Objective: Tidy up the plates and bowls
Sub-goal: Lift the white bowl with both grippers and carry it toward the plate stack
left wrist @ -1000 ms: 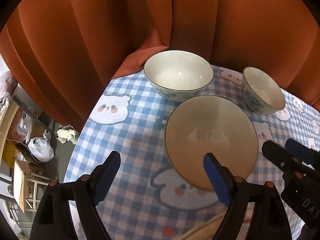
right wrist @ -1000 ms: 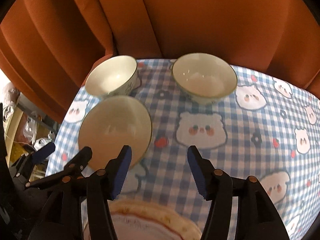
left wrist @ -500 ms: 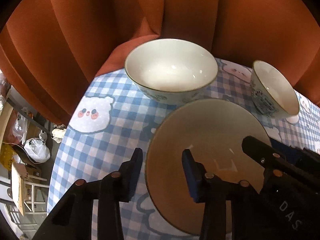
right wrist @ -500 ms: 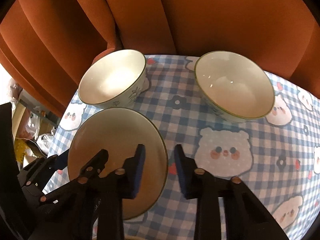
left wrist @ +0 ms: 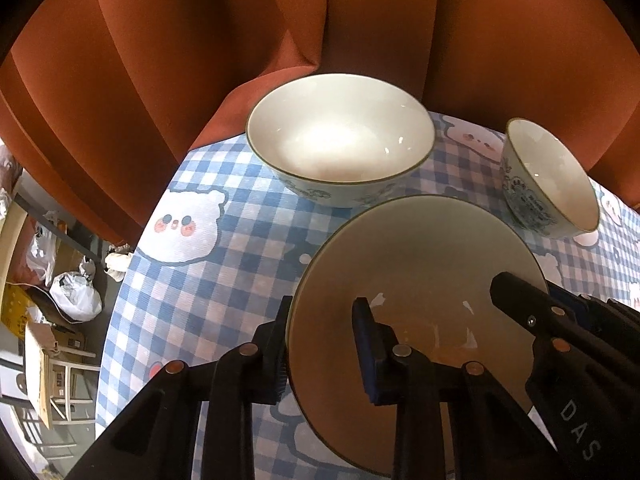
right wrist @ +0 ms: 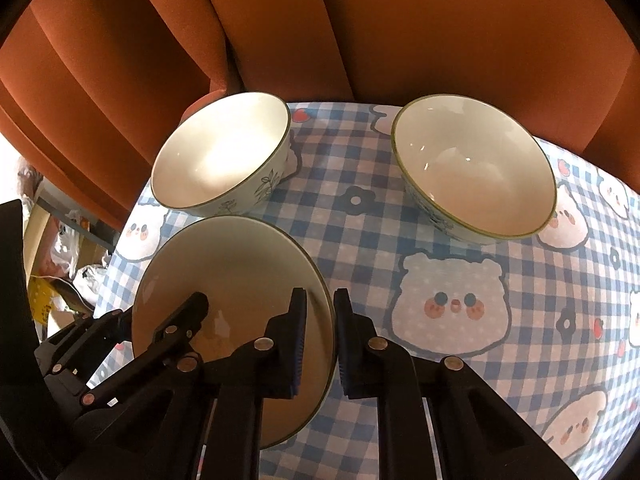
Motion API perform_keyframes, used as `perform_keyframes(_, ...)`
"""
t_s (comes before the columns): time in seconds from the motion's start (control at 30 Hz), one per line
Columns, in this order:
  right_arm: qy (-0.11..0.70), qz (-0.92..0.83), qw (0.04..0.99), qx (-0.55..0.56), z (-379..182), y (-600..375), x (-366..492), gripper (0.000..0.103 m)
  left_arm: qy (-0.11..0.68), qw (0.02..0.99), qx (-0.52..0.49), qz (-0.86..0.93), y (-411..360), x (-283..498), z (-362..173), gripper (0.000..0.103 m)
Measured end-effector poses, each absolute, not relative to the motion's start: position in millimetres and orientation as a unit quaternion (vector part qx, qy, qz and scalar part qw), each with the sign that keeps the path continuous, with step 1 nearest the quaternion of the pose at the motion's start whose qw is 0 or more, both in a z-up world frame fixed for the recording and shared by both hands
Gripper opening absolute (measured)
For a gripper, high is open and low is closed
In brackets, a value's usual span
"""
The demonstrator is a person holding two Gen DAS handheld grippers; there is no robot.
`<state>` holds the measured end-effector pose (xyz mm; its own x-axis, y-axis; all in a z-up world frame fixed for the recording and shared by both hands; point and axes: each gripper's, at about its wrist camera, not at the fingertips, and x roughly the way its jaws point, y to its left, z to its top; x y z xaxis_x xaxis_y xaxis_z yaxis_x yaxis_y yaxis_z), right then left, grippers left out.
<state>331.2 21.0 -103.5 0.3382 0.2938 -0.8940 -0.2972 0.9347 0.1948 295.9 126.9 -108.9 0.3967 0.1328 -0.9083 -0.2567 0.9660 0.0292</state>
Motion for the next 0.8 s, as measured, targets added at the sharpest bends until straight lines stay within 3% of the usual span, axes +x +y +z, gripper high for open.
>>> perform_keyframes(0.8, 0.487, 0.108, 0.867, 0.023, -15.2, -55.6, 231.6, 0.017, 0.479, 0.877, -0.034, 0.035, 53.6, 217.5, -33.8, 0.027)
